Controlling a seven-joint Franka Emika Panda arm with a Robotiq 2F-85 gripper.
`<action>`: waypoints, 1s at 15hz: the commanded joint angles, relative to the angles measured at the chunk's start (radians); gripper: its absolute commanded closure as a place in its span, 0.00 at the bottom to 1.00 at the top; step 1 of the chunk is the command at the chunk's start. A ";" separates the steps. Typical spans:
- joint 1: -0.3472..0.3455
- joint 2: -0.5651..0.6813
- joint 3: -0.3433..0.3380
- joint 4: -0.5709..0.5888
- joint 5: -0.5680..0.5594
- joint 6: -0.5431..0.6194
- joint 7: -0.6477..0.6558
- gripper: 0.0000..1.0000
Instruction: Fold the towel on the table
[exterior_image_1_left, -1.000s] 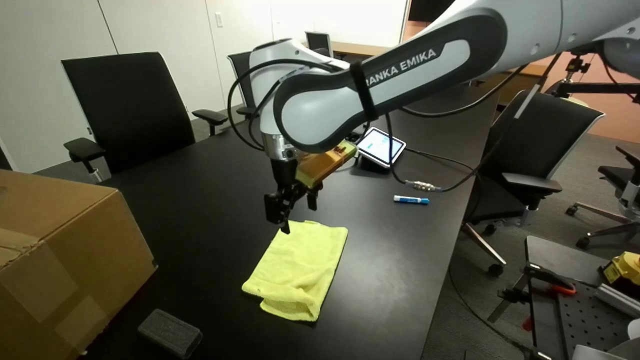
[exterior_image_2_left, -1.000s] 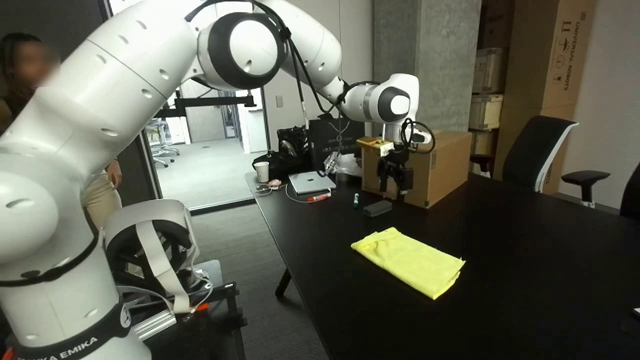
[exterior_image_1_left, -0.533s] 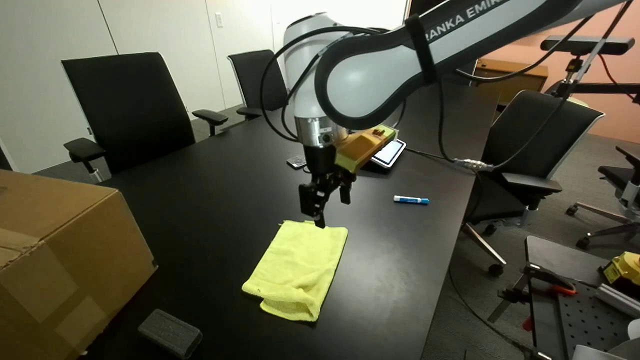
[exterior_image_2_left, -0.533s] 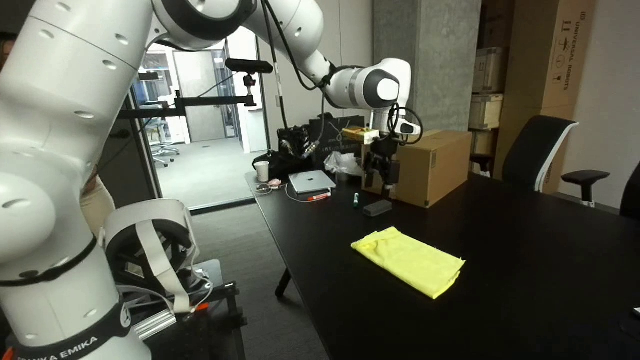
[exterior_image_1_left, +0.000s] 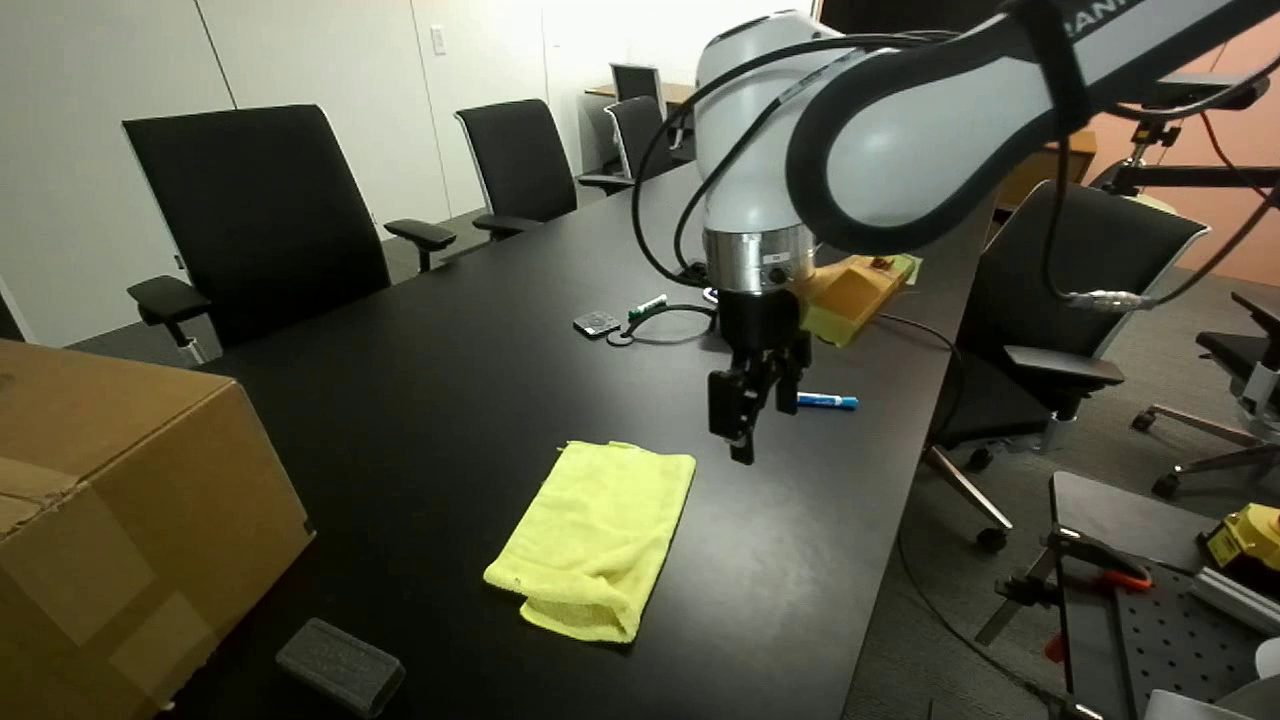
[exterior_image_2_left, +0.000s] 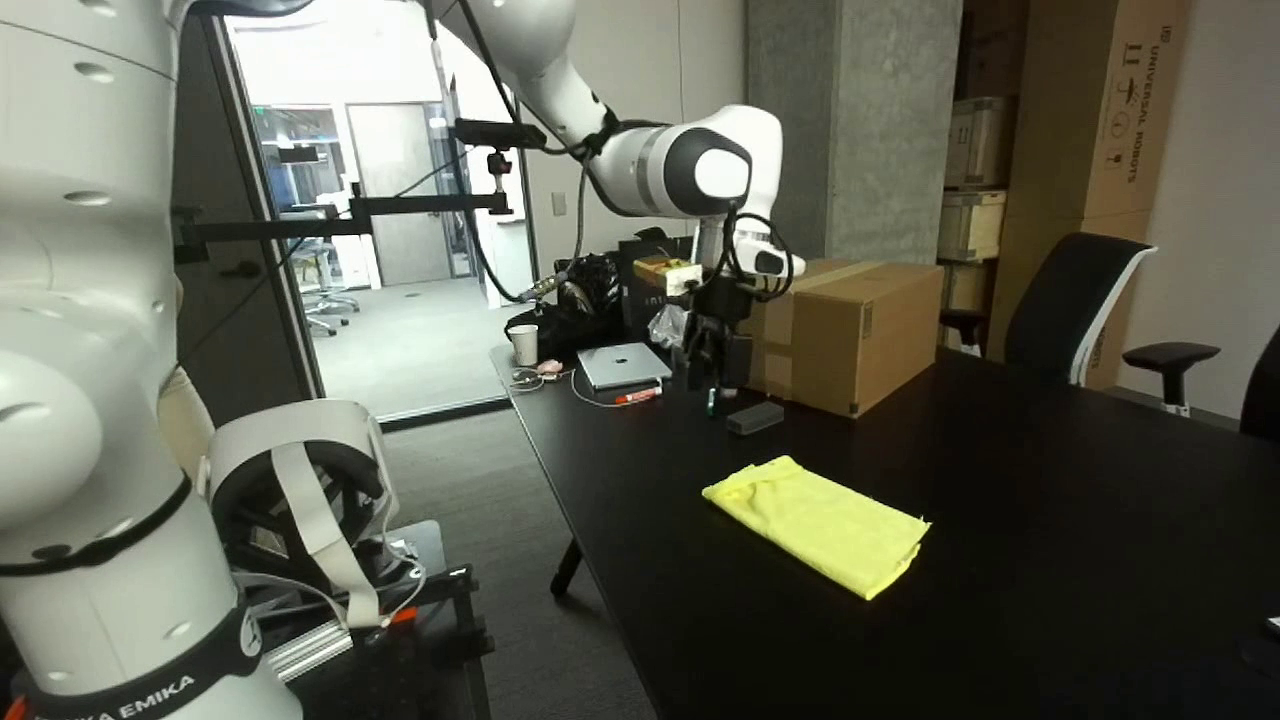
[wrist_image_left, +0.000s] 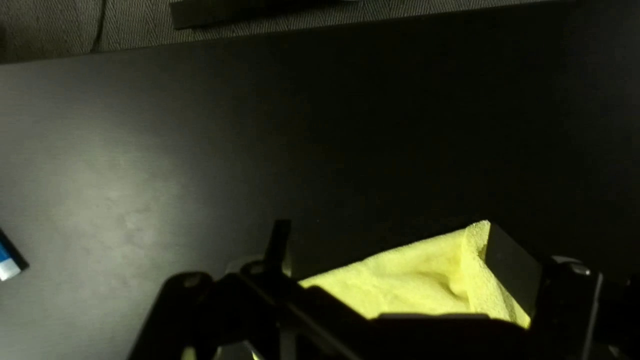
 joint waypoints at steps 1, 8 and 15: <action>-0.031 -0.187 0.016 -0.251 0.035 0.127 -0.031 0.00; -0.065 -0.464 0.017 -0.654 -0.073 0.493 0.015 0.00; -0.107 -0.533 0.032 -0.752 -0.047 0.541 -0.018 0.00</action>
